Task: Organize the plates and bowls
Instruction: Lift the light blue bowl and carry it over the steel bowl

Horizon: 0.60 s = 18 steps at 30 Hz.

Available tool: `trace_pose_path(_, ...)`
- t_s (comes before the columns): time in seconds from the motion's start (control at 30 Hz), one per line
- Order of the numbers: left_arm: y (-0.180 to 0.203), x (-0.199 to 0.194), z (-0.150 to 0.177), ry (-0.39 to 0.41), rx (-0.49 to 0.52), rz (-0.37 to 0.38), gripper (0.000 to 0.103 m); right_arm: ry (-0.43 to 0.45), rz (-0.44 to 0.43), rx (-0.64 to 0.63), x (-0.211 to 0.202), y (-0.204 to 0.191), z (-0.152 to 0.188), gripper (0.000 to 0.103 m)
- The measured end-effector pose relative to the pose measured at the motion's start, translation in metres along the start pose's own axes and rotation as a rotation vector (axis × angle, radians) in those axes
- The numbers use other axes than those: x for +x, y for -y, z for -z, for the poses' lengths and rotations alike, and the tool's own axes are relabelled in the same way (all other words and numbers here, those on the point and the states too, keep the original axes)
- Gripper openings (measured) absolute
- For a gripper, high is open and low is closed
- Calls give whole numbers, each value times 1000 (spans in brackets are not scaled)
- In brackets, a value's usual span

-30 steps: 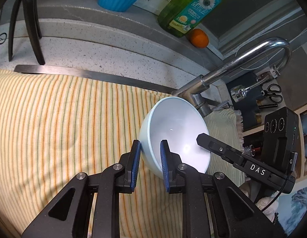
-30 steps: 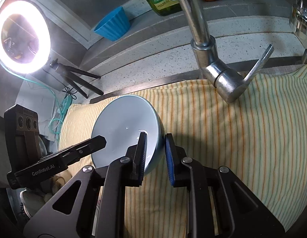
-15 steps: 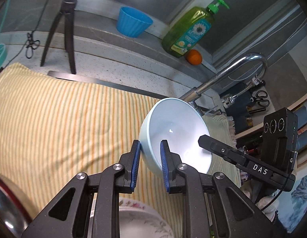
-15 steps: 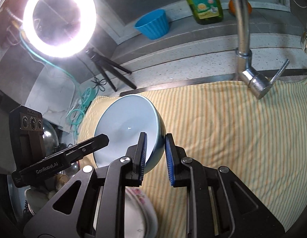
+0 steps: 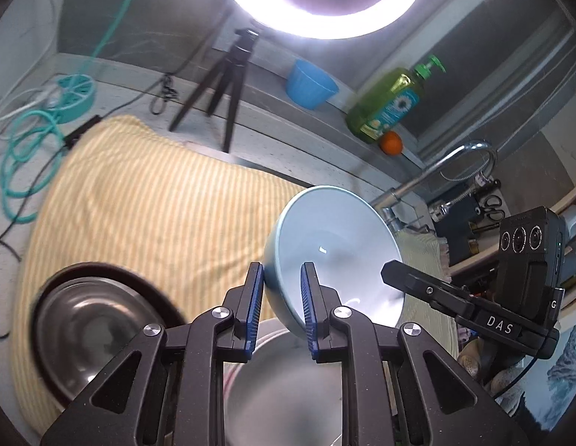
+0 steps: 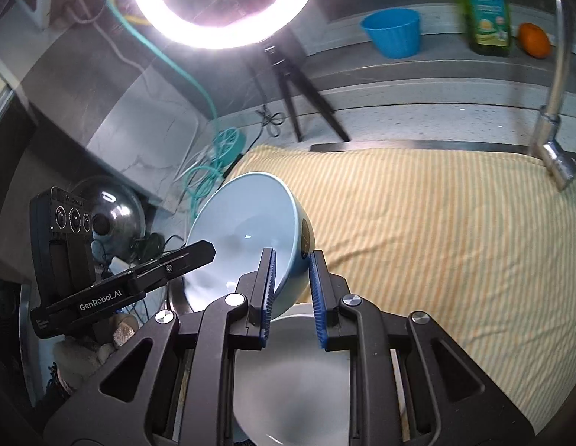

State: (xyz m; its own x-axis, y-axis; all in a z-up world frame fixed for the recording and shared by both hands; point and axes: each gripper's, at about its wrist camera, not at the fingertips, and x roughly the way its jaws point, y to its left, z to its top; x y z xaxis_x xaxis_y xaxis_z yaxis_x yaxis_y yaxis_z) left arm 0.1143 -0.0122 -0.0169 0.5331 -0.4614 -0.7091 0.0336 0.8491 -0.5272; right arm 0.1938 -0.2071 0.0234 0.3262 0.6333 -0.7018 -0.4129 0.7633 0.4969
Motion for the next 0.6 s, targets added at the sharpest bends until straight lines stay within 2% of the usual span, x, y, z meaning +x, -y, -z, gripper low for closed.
trace_pose_path(0.27, -45, -36, 12, 41, -60, -54, 17, -68, -39, -75, 41, -48, 8, 19)
trace_pose_path(0.6, -90, -62, 30, 58, -112, -116, 17, -153, -51, -137, 88, -83, 23, 19)
